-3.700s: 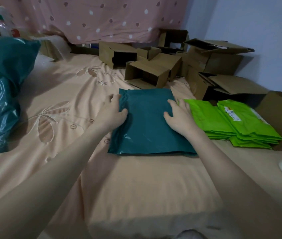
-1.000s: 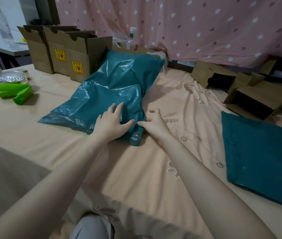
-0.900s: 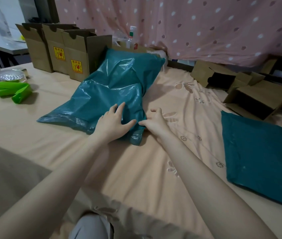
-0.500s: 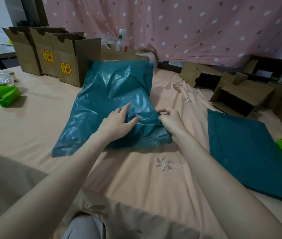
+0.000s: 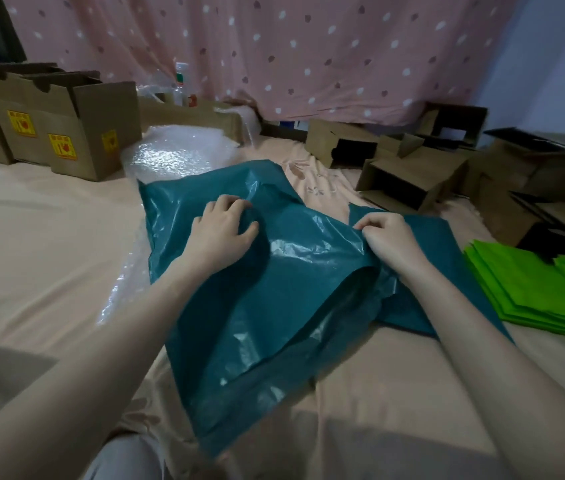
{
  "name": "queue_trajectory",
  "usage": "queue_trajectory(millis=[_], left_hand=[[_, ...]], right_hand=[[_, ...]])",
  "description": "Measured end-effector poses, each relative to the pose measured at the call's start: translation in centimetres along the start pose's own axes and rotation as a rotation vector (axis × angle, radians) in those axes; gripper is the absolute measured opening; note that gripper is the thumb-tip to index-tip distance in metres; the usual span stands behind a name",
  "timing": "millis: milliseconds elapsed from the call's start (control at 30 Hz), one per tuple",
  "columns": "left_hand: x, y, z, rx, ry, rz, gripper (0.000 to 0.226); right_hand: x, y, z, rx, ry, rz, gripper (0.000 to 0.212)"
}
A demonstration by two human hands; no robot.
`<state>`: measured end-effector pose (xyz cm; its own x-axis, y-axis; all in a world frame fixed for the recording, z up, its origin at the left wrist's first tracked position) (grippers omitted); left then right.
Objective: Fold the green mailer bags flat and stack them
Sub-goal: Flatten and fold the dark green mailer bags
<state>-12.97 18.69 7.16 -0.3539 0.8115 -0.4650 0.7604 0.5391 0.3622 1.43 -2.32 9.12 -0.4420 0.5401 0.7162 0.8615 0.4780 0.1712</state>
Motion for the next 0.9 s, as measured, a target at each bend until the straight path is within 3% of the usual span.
queue_trajectory(millis=[200,367,467,533,600,733,833,900], left_hand=[[-3.5,0.7,0.4,-0.006,0.046,0.073,0.048],[-3.3,1.1,0.4,-0.045,0.111,0.016,0.054],[-2.5,1.3,0.9,-0.012,0.139,-0.02,0.055],[-2.2,1.2,1.4,0.02,0.16,-0.023,0.055],[-2.2,1.1,1.5,0.008,0.139,-0.016,0.052],[-1.2,0.9,-1.3,-0.168,0.057,-0.039,0.05],[2.0,0.4,-3.3,-0.237,0.068,-0.173,0.062],[5.2,-0.1,-3.7,-0.202,0.059,-0.315,0.077]], right_hand=[[-2.9,-1.3,-1.5,0.145,0.054,0.067,0.014],[-4.4,-3.4,0.3,0.494,-0.126,0.087,0.038],[-4.0,-5.3,1.3,0.677,-0.203,0.083,0.035],[-3.7,-4.8,1.3,0.638,-0.214,0.082,0.033],[-3.3,-3.2,1.0,0.491,-0.143,0.083,0.033],[-1.4,-0.1,1.9,0.318,0.016,0.06,0.037],[0.4,1.9,4.6,0.346,0.023,0.048,0.069],[1.6,3.2,6.3,0.34,0.062,0.054,0.086]])
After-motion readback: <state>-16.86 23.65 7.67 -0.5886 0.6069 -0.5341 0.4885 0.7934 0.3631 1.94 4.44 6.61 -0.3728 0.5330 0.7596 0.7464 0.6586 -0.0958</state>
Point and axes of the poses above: each hand's wrist, its own y-axis towards the middle knuckle, its own z-axis out of the palm, x = y × z, the point moved 10 cm from there along y, towards the middle knuckle, and after that the axes turned 3 degrees about -y, right-handed, at the moved point
